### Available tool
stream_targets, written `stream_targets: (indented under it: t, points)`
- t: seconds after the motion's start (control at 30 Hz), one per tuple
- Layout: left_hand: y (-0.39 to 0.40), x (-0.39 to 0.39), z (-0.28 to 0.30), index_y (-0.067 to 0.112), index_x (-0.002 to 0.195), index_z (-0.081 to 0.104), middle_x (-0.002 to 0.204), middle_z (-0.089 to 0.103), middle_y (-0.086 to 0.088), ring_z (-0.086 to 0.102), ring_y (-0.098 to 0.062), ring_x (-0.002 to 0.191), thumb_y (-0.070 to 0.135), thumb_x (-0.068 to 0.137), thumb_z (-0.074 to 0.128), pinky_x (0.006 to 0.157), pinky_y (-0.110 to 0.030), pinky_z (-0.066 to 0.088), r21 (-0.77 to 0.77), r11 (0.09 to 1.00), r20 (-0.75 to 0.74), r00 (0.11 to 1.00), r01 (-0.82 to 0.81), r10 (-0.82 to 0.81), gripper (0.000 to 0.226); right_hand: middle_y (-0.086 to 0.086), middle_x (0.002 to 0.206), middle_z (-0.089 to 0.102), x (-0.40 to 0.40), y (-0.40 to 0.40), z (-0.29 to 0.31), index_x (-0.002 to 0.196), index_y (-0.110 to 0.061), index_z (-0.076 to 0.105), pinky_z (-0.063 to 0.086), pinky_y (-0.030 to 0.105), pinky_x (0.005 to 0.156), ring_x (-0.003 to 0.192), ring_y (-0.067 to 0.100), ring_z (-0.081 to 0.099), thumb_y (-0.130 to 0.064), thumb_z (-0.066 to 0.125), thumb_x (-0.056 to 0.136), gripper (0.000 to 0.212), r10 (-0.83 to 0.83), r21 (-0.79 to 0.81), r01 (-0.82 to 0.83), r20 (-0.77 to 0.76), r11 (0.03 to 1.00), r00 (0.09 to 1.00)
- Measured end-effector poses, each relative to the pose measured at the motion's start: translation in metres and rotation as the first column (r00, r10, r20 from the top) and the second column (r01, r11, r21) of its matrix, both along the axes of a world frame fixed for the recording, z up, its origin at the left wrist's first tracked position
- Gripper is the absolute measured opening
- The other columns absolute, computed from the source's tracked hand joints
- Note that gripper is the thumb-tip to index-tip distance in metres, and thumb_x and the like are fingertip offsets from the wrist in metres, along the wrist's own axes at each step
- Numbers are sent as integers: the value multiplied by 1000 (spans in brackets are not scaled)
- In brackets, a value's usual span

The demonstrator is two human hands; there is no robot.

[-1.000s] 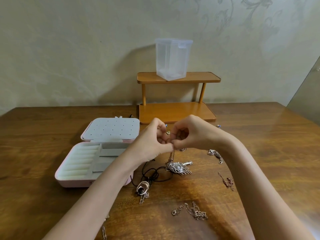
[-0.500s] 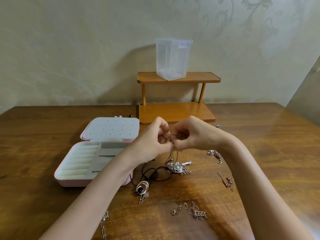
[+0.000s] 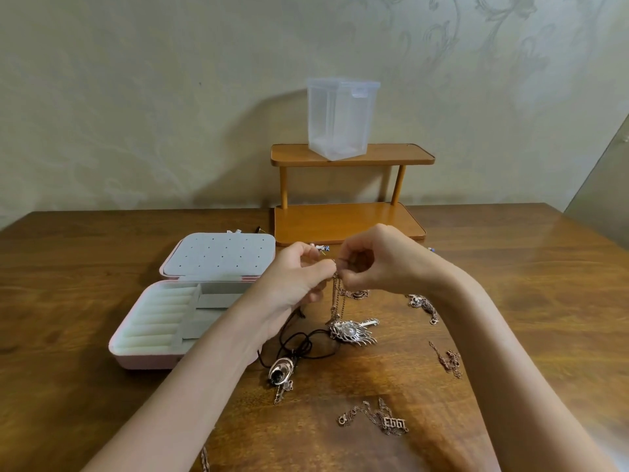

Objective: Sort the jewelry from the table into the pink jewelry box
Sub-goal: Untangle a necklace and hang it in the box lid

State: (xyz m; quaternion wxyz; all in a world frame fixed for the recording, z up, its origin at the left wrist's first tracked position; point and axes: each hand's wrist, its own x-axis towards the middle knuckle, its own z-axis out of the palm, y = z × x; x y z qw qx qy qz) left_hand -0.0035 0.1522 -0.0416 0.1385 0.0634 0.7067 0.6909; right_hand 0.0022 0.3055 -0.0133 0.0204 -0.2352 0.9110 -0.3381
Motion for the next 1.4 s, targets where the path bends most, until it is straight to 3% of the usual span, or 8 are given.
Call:
stream_targets:
  t: [0.27,0.47,0.73,0.97,1.07,1.17,1.27,1.4]
  points:
    - [-5,0,7,10,92,45,76,41,-6,37,-9,54,-8,85,48,39,-15,36,203,978,117,991,44,-69,20,6,73,69,-3,11,0,83,-10,71,44,20,57,60,8,54,-9,64,85,8,37,-203,-23,65,979,997]
    - [-5,-1,3,19,94,45,51,51,11,41,-6,48,7,86,57,53,-18,36,-83,996,-152,988,-40,27,19,5,72,71,-6,8,-7,81,-7,73,46,17,55,57,6,54,-19,70,79,12,1,-259,18,71,966,997]
    - [-7,4,9,26,86,42,81,66,-4,55,-5,61,10,83,65,61,-19,48,-265,960,-476,878,-86,-53,28,8,71,62,-7,10,-12,81,0,66,42,20,57,63,15,50,-8,68,80,8,46,-333,19,185,943,982]
    - [-9,4,8,26,85,38,67,47,2,37,-3,52,8,86,59,56,-18,37,-439,898,-484,835,27,-262,27,11,70,55,-4,10,-11,74,0,60,35,19,56,62,14,43,-10,61,77,10,122,-364,-46,190,930,974]
    - [-5,7,7,22,87,38,58,41,9,38,-5,48,8,85,58,51,-14,32,-541,840,-560,763,-41,-323,25,29,78,55,-7,7,-12,73,5,57,40,31,67,69,24,48,-7,59,75,12,110,-361,-42,170,932,979]
    - [-4,8,8,17,92,37,56,39,12,44,-1,45,6,85,58,49,-13,35,-611,782,-611,701,-123,-367,24,30,76,56,-9,5,-15,73,8,56,37,38,66,68,26,46,-2,58,75,10,105,-342,-53,137,938,985]
    - [-5,8,9,20,91,36,58,41,10,43,-1,46,6,82,61,48,-13,35,-581,810,-591,726,-81,-351,30,31,77,58,-10,6,-15,71,7,57,38,39,65,67,27,47,-2,59,75,10,116,-367,-63,122,928,986]
    - [-11,5,18,27,87,37,65,50,7,39,-7,54,8,79,63,55,-21,36,-415,907,-439,856,78,-275,34,5,67,61,-6,6,-11,68,0,58,46,20,66,67,10,56,-1,59,75,7,178,-482,-101,117,870,977]
